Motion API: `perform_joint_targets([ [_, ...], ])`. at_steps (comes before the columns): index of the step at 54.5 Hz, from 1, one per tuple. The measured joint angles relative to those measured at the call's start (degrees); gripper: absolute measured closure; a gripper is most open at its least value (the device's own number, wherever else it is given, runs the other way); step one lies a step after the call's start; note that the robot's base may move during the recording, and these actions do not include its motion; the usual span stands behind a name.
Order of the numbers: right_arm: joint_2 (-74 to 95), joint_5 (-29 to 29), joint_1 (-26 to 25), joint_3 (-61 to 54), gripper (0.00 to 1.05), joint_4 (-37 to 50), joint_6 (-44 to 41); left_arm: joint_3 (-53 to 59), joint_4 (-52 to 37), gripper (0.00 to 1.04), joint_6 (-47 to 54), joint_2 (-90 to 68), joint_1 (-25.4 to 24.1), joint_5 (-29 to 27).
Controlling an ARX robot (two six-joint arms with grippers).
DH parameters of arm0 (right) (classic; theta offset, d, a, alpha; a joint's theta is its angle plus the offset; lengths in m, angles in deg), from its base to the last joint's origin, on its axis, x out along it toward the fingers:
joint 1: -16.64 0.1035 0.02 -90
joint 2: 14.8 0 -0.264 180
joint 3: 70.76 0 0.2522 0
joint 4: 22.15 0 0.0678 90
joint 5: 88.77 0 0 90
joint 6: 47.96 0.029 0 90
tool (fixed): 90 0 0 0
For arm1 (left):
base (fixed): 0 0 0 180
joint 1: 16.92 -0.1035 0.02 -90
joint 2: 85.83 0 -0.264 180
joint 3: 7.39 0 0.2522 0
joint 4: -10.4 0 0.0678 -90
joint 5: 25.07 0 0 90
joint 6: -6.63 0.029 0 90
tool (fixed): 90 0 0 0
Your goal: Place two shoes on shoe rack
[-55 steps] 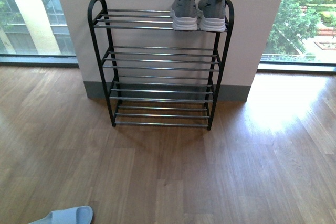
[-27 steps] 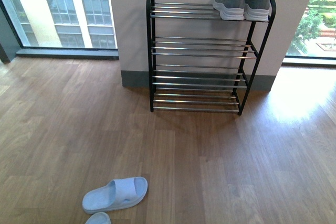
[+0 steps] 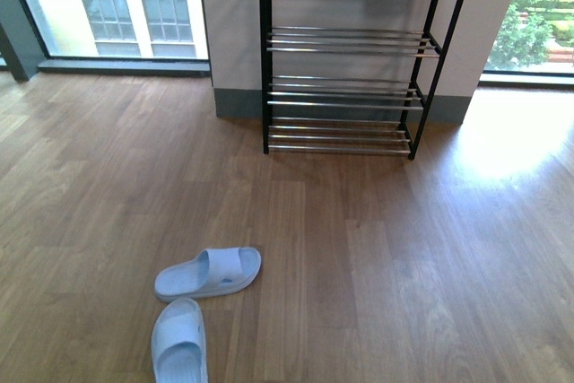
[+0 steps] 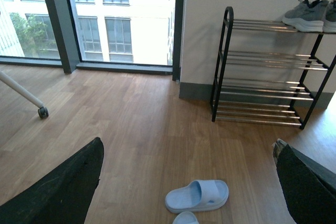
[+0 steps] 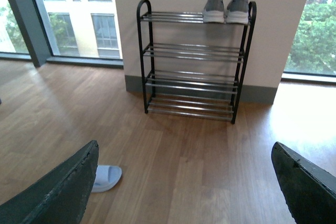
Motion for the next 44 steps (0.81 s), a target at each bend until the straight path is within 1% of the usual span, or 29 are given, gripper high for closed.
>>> perform_joint_targets([
  [44,0.0,-0.2,0.0,0.0,0.09,0.0,0.2,0.0,0.0,0.09,0.0,0.0,0.0,-0.1],
])
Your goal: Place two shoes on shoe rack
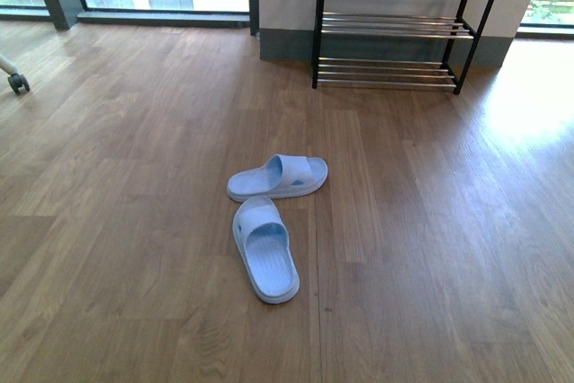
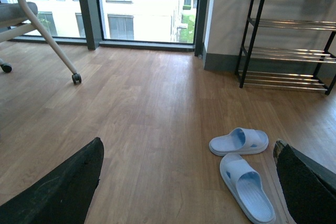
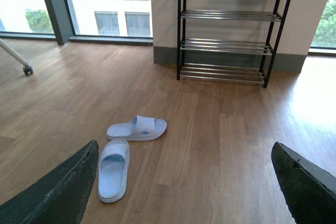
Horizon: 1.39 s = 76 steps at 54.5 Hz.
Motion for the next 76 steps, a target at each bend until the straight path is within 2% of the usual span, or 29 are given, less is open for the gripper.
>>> perform_joint_targets([
  [76,-0.1,0.2,0.0,0.0,0.09,0.0,0.0,0.0,0.0,0.09,0.0,0.0,0.0,0.1],
])
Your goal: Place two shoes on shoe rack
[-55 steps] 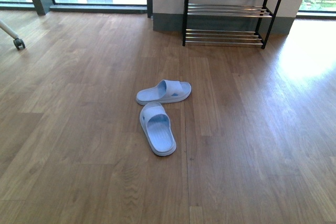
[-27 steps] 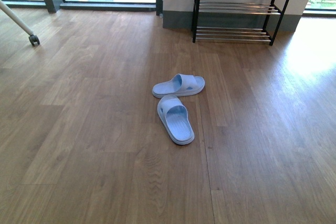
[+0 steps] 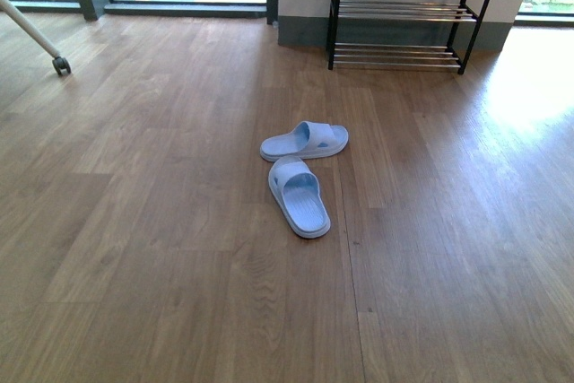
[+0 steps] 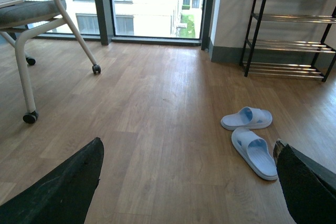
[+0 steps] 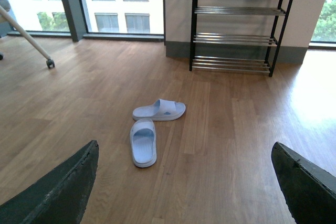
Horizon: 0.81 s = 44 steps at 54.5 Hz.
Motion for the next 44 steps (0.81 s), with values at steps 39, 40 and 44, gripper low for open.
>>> perform_joint_targets([
  [39,0.0,0.0,0.0,0.0,0.09,0.0,0.0,0.0,0.0,0.09,0.0,0.0,0.0,0.0],
  [40,0.0,0.0,0.0,0.0,0.09,0.0,0.0,0.0,0.0,0.09,0.0,0.0,0.0,0.0],
  [44,0.0,0.0,0.0,0.0,0.09,0.0,0.0,0.0,0.0,0.09,0.0,0.0,0.0,0.0],
])
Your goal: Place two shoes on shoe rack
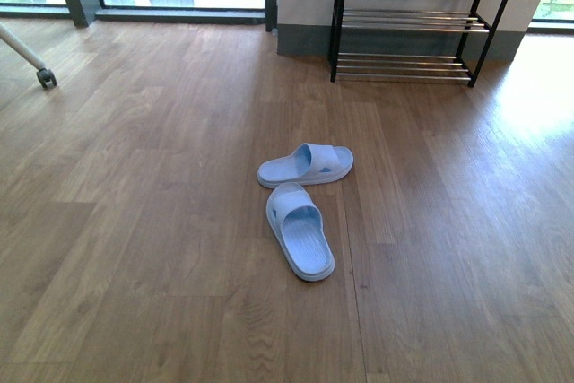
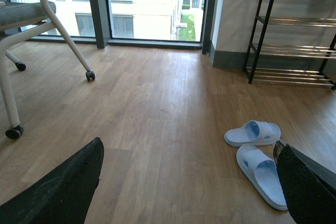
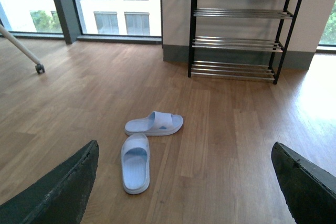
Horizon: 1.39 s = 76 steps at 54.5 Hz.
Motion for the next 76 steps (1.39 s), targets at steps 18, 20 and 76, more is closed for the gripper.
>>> perform_joint_targets([
  [18,0.0,-0.2,0.0,0.0,0.09,0.0,0.0,0.0,0.0,0.09,0.0,0.0,0.0,-0.1],
  [20,0.0,-0.2,0.0,0.0,0.09,0.0,0.0,0.0,0.0,0.09,0.0,0.0,0.0,-0.1],
  [76,0.1,0.0,0.0,0.0,0.09,0.0,0.0,-13.0,0.3,0.09,-26.4,-36.3,-8.8,4.4],
])
